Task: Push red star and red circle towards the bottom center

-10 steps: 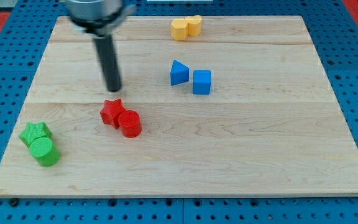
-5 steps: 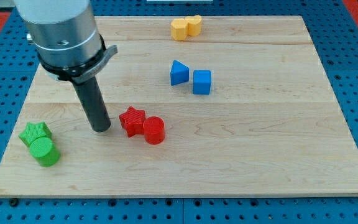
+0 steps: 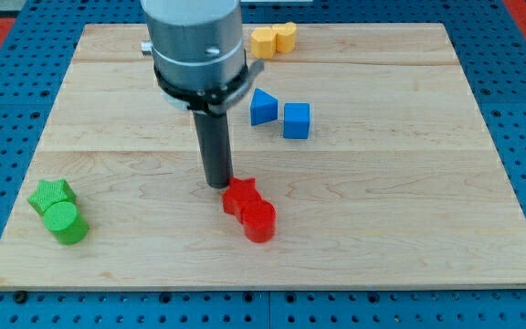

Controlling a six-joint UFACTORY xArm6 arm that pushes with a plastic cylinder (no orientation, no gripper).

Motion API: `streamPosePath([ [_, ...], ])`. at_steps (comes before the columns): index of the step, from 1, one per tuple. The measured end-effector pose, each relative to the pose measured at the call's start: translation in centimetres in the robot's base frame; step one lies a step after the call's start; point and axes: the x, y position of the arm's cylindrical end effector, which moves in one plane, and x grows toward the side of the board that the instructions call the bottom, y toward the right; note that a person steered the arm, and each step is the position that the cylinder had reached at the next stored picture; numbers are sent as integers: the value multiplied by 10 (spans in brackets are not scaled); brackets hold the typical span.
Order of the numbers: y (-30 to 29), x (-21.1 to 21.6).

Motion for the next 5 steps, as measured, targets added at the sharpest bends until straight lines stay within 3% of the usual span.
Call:
streamPosePath([
  [3,-7,62],
  [4,-67,69],
  [5,-77,114],
])
